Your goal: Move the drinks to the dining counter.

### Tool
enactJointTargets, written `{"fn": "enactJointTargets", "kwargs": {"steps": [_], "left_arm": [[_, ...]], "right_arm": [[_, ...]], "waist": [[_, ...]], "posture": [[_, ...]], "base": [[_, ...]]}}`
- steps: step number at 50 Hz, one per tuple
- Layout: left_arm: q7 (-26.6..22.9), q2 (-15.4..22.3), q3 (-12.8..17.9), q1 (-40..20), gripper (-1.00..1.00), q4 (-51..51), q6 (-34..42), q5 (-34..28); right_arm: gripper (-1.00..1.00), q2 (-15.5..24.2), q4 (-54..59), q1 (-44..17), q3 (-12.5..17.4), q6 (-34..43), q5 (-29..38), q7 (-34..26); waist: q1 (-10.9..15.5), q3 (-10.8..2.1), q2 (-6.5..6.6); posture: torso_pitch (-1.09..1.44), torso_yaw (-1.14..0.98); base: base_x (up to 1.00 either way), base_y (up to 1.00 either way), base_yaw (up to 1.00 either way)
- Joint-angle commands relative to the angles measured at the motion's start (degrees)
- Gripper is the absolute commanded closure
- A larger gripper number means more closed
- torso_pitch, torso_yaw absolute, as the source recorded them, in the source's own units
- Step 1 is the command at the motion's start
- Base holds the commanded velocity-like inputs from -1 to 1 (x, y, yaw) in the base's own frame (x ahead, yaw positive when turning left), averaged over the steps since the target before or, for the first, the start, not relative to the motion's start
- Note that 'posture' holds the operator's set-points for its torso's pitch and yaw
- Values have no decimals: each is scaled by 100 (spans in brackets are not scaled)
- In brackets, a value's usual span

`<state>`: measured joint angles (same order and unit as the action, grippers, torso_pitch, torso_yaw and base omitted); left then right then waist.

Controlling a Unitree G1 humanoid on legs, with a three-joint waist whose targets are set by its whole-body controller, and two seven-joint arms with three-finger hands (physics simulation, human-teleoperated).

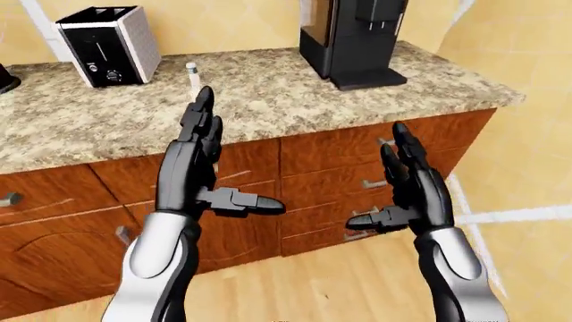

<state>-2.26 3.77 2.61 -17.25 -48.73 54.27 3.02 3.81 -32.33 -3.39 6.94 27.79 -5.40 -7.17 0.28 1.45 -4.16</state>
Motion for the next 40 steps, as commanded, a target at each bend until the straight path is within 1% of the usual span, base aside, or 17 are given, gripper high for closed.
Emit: {"fn": "enactJointTargets", "kwargs": {"steps": [1, 7, 12, 13, 14, 17, 18, 19, 21, 22, 23, 24, 27, 32, 34, 37, 40], "left_arm": [[72, 51, 113, -180, -100, -280, -143, -29], [87, 85, 178, -169, -100, -231, -202, 36], [95, 156, 295, -283, -100, -60, -223, 134], [106, 173, 303, -309, -100, -65, -187, 147], [115, 190, 308, -339, -100, -84, -142, 161], [99, 240, 347, -394, -100, 13, -179, 187], [94, 280, 363, -478, -100, 59, -120, 197], [82, 307, 362, -506, -100, 92, -113, 201], [51, 350, 365, -578, -100, 152, -93, 197], [50, 357, 373, -613, -100, 134, -48, 205], [49, 369, 389, -647, -100, 117, 1, 215], [45, 389, 417, -696, -100, 128, 26, 227], [56, 422, 449, -773, -100, 73, 125, 266], [72, 461, 444, -879, -100, 112, 167, 289], [86, 455, 421, -873, -100, 106, 164, 285], [70, 469, 437, -895, -100, 77, 212, 289], [74, 479, 454, -919, -100, 66, 240, 294]], "right_arm": [[-100, -13, -269, -127, -111, -86, -38, -58], [-100, -28, -518, -109, -147, 119, -10, -51], [-100, -10, -627, -227, -111, 285, -1, -24], [-100, 2, -624, -248, -106, 304, 7, -21], [-100, 7, -659, -261, -105, 340, 11, -16], [-100, 13, -718, -310, -107, 430, 16, 2], [-100, 58, -738, -399, -135, 544, 84, 18], [-100, 60, -788, -442, -136, 632, 94, 25], [-100, 76, -980, -615, -140, 931, 102, 72], [-100, 88, -928, -677, -139, 920, 115, 65], [-100, 101, -963, -745, -141, 1005, 127, 76], [-100, 112, -990, -809, -150, 1071, 139, 83], [-100, 117, -933, -868, -154, 1048, 160, 74], [-100, 98, -945, -887, -177, 1079, 192, 88], [-100, 101, -987, -868, -190, 1117, 203, 88], [-100, 92, -937, -854, -194, 1046, 215, 75], [-100, 84, -864, -838, -206, 965, 227, 60]], "waist": [[40, -106, 10], [58, -59, 247], [59, -23, 534], [-81, -51, 636], [125, -84, 376], [135, -59, 233], [122, 17, 167], [34, -92, 481], [-89, 203, 881], [-105, 148, 1120], [-40, 212, 1139], [-131, 239, 810], [-35, 82, 703], [16, 140, 438], [29, 131, 442], [87, 148, 323], [119, 64, -37]], "posture": [[0, 0], [0, 0], [0, 0], [0, 0], [0, 0], [0, 0], [0, 0], [0, 0], [0, 0], [0, 0], [0, 0], [0, 0], [0, 0], [0, 0], [0, 0], [0, 0], [0, 0]], "base": [[0, 0, 100], [0, 0, 100], [0, 0, 100], [0, 100, 0], [0, 100, 0], [0, 100, 0], [0, 19, 0], [20, 18, 0], [43, 18, 0], [45, 17, 0], [45, 16, 0], [45, 17, 0], [45, 17, 0], [46, 14, 0], [50, 0, 0], [57, 0, 0], [58, 0, 0]]}}
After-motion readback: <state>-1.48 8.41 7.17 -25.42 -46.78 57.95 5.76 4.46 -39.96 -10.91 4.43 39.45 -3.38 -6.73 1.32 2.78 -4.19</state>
